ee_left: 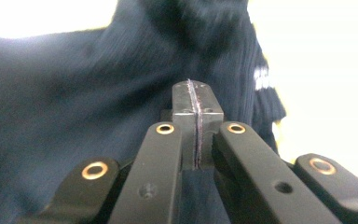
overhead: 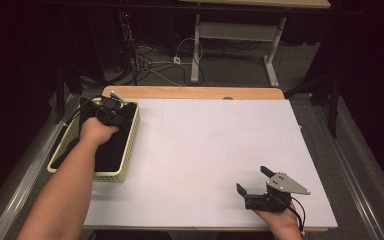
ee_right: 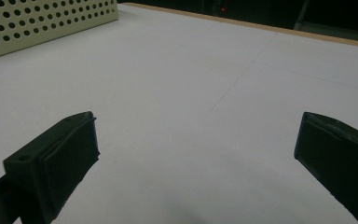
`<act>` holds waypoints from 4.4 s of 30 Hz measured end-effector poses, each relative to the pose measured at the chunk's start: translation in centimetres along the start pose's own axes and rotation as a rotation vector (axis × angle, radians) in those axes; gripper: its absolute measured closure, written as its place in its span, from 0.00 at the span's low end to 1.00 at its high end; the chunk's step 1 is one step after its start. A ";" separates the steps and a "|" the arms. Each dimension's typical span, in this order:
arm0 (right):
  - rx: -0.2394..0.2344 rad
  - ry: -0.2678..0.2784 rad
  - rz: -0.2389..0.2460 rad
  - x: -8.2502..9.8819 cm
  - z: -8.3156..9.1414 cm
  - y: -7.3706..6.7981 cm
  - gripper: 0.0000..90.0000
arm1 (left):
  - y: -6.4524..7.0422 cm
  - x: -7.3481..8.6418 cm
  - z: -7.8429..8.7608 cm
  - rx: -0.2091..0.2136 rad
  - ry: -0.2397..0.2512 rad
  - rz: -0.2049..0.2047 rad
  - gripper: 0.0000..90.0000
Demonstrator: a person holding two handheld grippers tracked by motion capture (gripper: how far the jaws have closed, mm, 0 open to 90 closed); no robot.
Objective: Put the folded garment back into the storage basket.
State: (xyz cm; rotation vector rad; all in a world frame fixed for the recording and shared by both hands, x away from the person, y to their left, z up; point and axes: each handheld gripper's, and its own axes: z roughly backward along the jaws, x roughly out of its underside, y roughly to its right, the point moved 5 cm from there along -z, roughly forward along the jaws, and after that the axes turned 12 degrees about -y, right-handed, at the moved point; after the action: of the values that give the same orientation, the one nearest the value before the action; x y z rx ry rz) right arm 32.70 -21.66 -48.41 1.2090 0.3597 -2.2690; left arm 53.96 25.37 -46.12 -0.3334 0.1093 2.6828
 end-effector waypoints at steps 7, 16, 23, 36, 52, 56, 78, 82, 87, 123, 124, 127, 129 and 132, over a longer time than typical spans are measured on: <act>-0.008 0.019 0.005 -0.4 0.1 -0.1 0.00 | -3.6 2.9 0.9 -0.104 -0.008 0.119 0.98; -0.035 0.010 -0.002 -0.7 -0.4 -0.7 0.00 | -7.9 3.4 -0.5 -0.165 0.006 0.245 0.98; -0.044 -0.011 0.019 -0.7 -0.7 -1.5 0.00 | -8.3 2.8 -2.5 -0.172 -0.037 0.323 0.98; -0.035 -0.024 0.013 -0.4 -0.6 -0.8 0.00 | -6.6 4.1 -0.4 -0.059 -0.035 0.207 0.97; -0.022 0.010 0.028 -2.6 -1.3 1.4 0.00 | -1.8 10.4 3.4 0.028 -0.214 0.100 0.94; -0.024 0.015 0.025 -2.8 -1.7 2.2 0.00 | -1.3 11.4 3.7 0.036 -0.271 0.105 0.90; -0.084 0.092 0.032 -2.5 -0.8 2.6 0.00 | 1.8 11.3 5.6 0.103 -0.422 0.192 0.00; -0.089 0.086 0.030 -2.5 -1.0 2.5 0.00 | 2.3 10.9 5.5 0.090 -0.448 0.189 0.00; -0.093 0.079 0.023 -2.2 -1.1 2.7 0.00 | 2.8 10.7 6.1 0.068 -0.455 0.189 0.00; -0.033 0.075 -0.022 -1.3 -0.4 4.6 0.00 | 15.4 5.9 8.3 0.094 -0.455 -0.052 0.00; -0.032 0.077 -0.024 -1.3 -0.4 4.7 0.00 | 15.9 5.6 8.1 0.102 -0.449 -0.062 0.00; -0.030 0.077 -0.024 -1.2 -0.4 4.7 0.00 | 16.4 5.5 7.9 0.110 -0.446 -0.077 0.00; -0.028 0.076 -0.024 -1.2 -0.3 4.7 0.00 | 16.9 5.3 7.8 0.122 -0.427 -0.087 0.00; -0.028 0.079 -0.032 -1.1 -0.1 4.8 0.00 | 17.7 5.1 7.1 0.164 -0.356 -0.110 0.00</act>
State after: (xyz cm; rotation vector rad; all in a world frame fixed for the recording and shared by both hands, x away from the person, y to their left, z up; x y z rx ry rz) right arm 36.04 -25.15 -47.46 1.2900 0.4423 -2.2397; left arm 40.34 12.40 -40.05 0.1841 0.1945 2.5569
